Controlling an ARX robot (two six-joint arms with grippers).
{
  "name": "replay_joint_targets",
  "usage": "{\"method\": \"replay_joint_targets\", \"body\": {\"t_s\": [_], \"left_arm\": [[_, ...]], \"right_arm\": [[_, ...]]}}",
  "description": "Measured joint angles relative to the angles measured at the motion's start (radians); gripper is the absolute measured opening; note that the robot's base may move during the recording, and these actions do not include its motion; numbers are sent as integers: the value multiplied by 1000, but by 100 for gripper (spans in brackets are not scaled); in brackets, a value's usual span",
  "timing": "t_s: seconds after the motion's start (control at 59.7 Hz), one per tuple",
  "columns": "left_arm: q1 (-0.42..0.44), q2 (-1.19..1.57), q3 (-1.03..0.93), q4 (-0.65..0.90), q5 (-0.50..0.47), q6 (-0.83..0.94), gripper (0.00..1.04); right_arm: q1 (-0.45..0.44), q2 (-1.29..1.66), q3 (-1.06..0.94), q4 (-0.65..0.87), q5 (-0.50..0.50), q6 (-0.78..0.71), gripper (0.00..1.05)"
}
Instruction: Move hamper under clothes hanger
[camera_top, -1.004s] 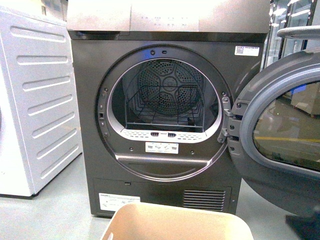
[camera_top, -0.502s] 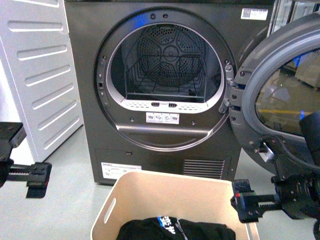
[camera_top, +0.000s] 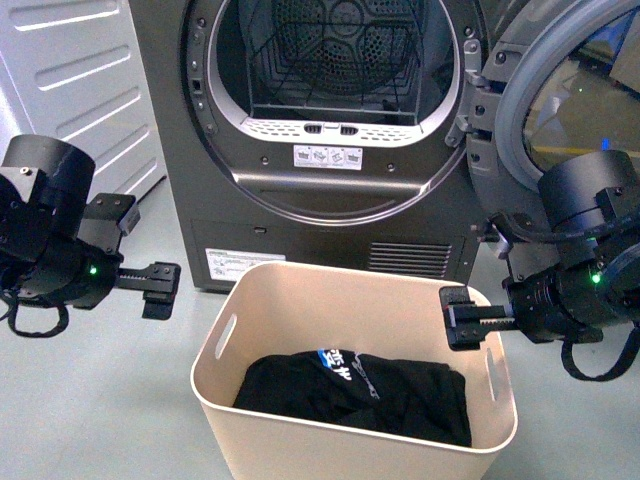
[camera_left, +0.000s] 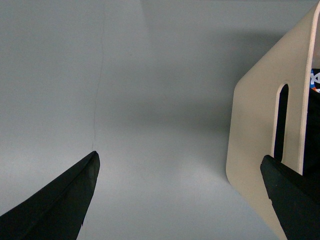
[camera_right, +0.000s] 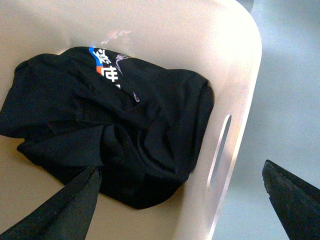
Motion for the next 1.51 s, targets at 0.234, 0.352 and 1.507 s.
{"method": "replay_joint_targets", "body": {"t_s": [0.234, 0.352, 1.507], "left_arm": [[-47, 76, 109, -56, 0, 6, 98], [-66, 108, 151, -76, 0, 10, 98], [-165, 386, 558, -319, 25, -63, 98]], "right_arm": [[-1, 51, 57, -14, 26, -6, 97], [-2, 79, 69, -14, 37, -10, 97], [-61, 286, 273, -80, 105, -18, 97]]}}
